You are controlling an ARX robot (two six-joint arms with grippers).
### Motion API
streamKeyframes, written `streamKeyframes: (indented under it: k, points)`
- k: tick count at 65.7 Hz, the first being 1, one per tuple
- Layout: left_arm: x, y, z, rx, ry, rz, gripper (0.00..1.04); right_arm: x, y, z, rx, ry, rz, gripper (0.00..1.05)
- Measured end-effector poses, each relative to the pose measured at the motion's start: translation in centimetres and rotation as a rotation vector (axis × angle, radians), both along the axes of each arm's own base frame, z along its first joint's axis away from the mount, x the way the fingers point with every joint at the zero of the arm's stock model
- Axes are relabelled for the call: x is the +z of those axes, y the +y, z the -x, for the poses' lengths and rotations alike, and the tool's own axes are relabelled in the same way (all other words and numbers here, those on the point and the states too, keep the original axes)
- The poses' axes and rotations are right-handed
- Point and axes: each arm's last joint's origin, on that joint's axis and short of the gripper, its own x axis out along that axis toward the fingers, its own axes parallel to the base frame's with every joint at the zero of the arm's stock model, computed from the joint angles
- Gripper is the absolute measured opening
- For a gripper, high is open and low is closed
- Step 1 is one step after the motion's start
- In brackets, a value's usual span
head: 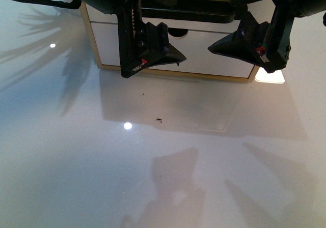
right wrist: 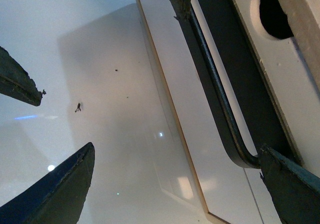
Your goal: Pull drawer
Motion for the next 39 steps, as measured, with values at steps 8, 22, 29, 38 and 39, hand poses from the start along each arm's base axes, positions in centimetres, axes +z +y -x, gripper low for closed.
streamKeyframes:
  k: [8,22,29,38,39]
  points:
    - [-0.7,0.4,-0.8,0.019,0.013,0.023,0.97,-0.6,-0.3,-0.8,-0.017,0.003,-0.029,0.96]
    - [-1.3,0.6,-1.6,0.032,0.031,0.051,0.97,-1.1,-0.1,-1.7,-0.019,0.01,-0.075,0.96]
    - [-1.4,0.7,-1.9,0.041,0.028,0.063,0.97,-1.1,0.0,-2.1,-0.021,0.004,-0.08,0.96]
    - [-1.6,0.8,-2.2,0.049,0.028,0.068,0.97,-1.3,0.2,-2.4,-0.018,0.0,-0.08,0.96]
    - [-1.6,0.8,-2.2,0.05,0.028,0.068,0.97,-1.3,0.3,-2.5,-0.018,0.002,-0.079,0.96]
